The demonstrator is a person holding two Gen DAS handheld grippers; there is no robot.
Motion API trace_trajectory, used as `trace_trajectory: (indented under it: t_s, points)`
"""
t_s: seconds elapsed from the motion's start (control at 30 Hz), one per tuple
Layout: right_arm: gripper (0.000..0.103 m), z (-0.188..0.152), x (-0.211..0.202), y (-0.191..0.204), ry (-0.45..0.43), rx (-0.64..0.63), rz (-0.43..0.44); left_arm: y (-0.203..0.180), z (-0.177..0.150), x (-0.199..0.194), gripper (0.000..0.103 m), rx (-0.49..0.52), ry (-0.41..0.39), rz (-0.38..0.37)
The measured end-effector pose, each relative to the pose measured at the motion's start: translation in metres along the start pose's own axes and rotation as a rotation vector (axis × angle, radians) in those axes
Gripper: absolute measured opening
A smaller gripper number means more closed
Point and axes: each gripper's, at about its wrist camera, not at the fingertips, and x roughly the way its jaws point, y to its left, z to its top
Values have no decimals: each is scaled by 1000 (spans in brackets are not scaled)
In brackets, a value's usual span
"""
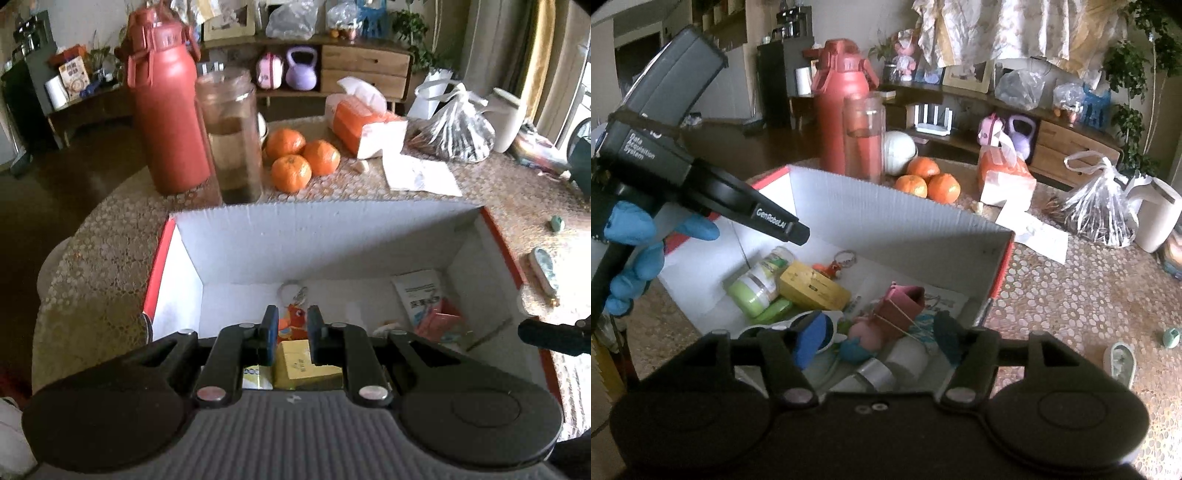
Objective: Organize rigid objects
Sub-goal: 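Lift both open tools out of the box toward the correction tape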
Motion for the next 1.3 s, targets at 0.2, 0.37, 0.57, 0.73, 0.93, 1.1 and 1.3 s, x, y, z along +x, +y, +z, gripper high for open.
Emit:
trace_trajectory:
  t_s: [0.2,0.37,0.57,0.73,0.93,1.1,1.3]
  points:
    - [78,0,-26,-2,-49,12,10,-10,-2,-25,16,2,-27,-18]
    - [82,-2,-47,-5,-81,29,17,-20,-6,-44,16,18,-43,-38]
    - [88,-10,-73,-14,-130,69,48,-34,-14,-63,16,35,-62,-63]
    - [91,-22,-95,-24,-163,84,43,-51,-23,-83,16,59,-115,-66]
    - [95,-40,-116,-38,-182,110,31,-78,-35,-97,65,103,-151,-108]
    - [95,-61,-132,-58,-183,150,-5,-98,-41,-98,73,107,-150,-152]
    - [96,-87,-146,-94,-168,212,-93,-125,-46,-91,74,126,-122,-182]
